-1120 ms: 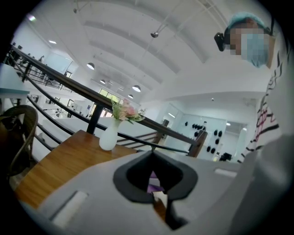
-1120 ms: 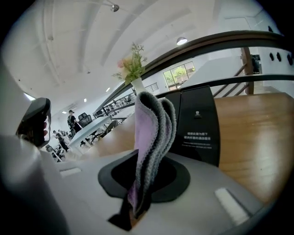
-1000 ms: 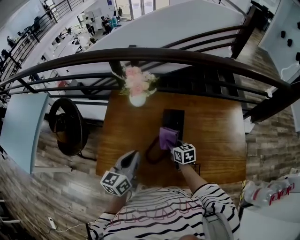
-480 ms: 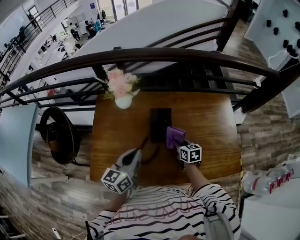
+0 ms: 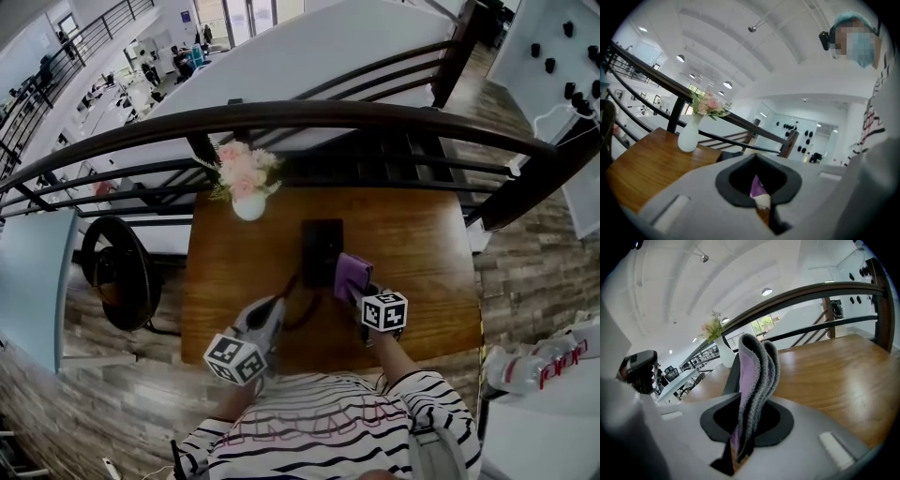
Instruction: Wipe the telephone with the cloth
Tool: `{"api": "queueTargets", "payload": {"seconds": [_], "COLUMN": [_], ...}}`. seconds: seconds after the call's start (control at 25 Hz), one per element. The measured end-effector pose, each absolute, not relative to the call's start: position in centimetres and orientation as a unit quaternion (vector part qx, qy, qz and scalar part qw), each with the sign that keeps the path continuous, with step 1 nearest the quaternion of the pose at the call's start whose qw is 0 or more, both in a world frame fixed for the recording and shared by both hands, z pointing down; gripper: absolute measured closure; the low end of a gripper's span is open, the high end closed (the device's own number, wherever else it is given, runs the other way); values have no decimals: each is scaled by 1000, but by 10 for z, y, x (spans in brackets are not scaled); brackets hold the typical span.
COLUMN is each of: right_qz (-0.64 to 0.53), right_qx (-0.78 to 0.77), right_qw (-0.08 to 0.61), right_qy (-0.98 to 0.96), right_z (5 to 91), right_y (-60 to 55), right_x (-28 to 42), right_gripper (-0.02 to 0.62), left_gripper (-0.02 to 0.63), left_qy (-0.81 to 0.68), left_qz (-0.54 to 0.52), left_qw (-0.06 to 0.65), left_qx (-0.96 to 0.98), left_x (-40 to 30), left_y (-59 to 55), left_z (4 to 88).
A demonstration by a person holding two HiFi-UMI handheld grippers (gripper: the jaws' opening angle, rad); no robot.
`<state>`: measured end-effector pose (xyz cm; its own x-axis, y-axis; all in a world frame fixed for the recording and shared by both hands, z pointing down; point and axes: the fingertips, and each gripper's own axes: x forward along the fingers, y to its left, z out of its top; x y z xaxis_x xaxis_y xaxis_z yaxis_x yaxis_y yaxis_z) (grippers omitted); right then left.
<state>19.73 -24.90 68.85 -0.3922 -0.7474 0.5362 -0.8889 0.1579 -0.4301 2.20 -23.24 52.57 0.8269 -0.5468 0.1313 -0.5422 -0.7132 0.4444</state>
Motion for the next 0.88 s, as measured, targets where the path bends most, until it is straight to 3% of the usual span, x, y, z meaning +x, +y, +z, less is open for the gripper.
{"api": "queueTargets", "payload": {"seconds": [0.32, 0.88], "right_qz": [320, 268], "right_qx": [550, 589], "right_qw": [12, -73], "right_qy": [-771, -758], "right_z": [614, 532], "right_y": [-226, -115], "right_x": [171, 126], "right_gripper": [545, 545], "left_gripper": [604, 603], "left_qy": [-282, -219], "left_qz": [-7, -15], "left_qw": [209, 197], "left_qx": [936, 955], "left_x": [5, -19], "left_y": [-222, -155], "left_z": [505, 490]}}
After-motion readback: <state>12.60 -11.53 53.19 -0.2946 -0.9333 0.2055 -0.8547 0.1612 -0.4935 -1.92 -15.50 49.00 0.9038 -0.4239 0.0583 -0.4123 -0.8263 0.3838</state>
